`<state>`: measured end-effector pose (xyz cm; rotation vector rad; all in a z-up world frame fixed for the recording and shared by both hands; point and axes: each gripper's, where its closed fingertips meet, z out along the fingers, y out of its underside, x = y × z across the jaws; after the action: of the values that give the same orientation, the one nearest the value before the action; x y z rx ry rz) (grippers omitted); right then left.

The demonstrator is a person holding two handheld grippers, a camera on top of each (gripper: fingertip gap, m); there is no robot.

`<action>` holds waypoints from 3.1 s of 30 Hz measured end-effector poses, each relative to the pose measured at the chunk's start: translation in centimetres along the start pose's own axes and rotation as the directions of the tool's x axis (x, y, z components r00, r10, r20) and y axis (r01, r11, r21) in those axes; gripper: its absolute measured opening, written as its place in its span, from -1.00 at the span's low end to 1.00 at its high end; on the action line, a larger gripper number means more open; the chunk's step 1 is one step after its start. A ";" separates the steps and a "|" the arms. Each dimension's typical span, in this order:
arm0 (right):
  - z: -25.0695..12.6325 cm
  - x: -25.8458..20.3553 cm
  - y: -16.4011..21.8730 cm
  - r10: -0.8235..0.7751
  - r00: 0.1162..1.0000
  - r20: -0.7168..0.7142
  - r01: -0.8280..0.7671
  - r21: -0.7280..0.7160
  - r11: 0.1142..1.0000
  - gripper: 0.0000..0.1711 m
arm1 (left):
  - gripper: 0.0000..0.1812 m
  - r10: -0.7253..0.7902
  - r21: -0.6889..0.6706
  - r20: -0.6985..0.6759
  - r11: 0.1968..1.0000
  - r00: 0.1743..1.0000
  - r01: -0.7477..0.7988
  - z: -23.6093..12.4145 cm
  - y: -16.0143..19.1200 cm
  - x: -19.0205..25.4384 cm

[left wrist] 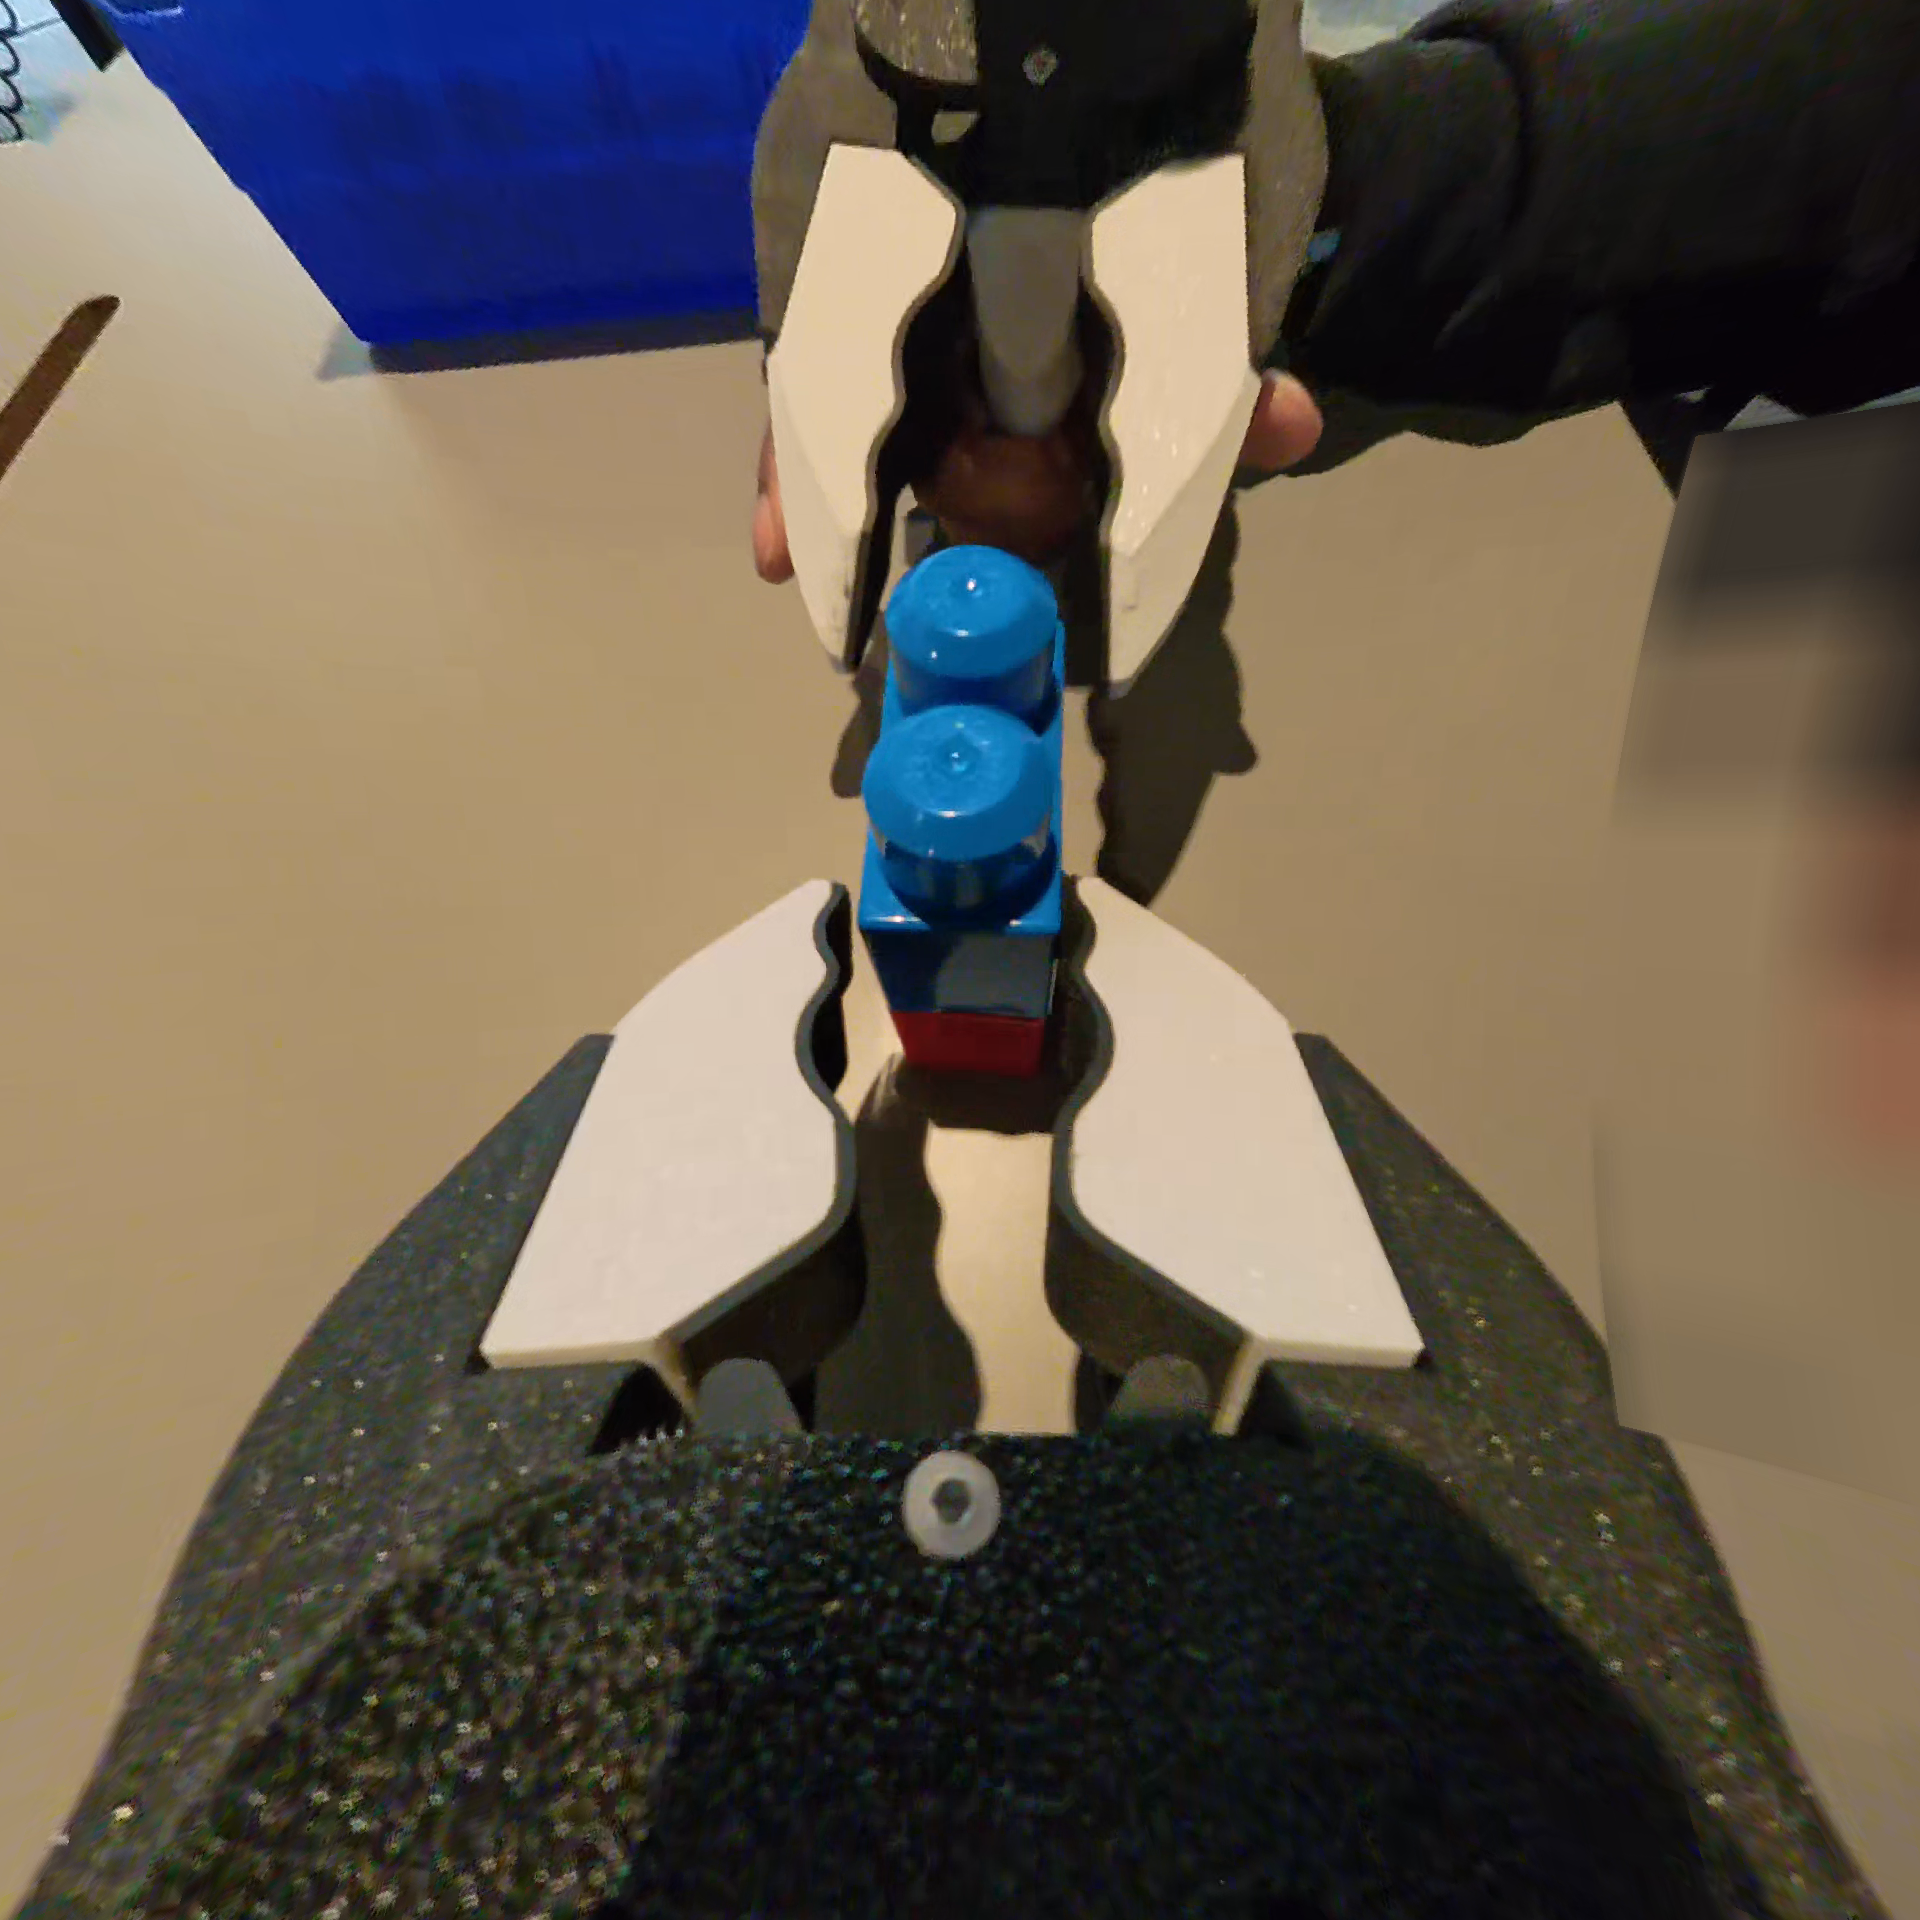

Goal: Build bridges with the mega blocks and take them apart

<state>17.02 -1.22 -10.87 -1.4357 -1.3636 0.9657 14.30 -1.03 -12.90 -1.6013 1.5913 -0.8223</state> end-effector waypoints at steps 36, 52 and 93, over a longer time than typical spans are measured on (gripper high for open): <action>1.3 0.2 2.0 0.016 0.999 -0.041 -0.021 -0.148 0.989 -0.37 | -0.61 -0.079 0.047 0.003 0.996 0.997 0.079 0.3 0.0 -0.6; 2.1 1.3 5.3 -0.025 0.991 -0.129 -0.027 -0.384 0.923 -0.55 | -0.61 -0.035 0.028 0.046 0.999 0.998 0.034 0.1 0.3 -1.0; 2.2 -0.1 6.8 -0.002 1.000 -0.029 -0.012 -0.484 0.875 -0.58 | -0.61 0.012 0.036 -0.014 0.999 1.000 -0.011 -0.1 0.4 -0.1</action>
<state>16.83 -1.03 -18.03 -1.8136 -1.6579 0.6199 14.00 -0.91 -13.15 -1.5632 1.5857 -0.8528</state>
